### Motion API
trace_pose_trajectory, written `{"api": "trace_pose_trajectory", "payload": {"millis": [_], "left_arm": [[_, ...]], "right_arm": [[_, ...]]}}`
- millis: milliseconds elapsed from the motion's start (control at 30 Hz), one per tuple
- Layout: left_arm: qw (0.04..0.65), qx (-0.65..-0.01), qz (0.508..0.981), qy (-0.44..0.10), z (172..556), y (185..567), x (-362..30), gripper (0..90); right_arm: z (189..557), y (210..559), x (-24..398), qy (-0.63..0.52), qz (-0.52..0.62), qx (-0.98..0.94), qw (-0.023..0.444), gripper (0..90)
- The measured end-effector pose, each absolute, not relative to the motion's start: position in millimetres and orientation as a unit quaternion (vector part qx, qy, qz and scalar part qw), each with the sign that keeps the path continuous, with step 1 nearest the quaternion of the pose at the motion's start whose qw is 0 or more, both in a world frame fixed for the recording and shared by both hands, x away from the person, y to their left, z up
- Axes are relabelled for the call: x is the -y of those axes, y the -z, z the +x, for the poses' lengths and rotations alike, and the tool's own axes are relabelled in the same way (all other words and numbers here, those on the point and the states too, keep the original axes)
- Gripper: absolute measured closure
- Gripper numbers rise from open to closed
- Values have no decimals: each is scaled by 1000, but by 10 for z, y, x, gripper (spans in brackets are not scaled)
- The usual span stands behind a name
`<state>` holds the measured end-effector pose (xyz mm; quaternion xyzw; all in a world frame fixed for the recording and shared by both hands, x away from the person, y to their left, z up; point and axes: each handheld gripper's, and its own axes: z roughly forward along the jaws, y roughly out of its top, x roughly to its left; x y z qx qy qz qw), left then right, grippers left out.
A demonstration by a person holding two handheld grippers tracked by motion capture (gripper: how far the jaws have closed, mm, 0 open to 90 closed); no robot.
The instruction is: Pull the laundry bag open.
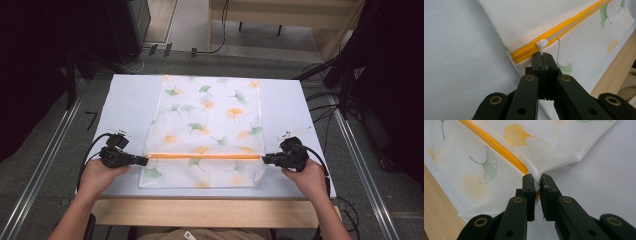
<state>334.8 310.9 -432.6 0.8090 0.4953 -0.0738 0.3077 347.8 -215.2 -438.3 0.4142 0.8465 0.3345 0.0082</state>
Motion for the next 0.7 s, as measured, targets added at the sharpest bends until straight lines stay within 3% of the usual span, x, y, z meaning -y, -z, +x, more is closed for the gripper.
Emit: {"api": "trace_pose_trajectory", "payload": {"millis": [233, 700], "left_arm": [[304, -519, 796, 67, 3343, 4345, -3311, 900], [297, -506, 806, 75, 3344, 4373, -3184, 900]], "right_arm": [[3488, 4385, 2173, -337, 413, -846, 7, 845], [3568, 4450, 2227, -324, 430, -842, 18, 839]]}}
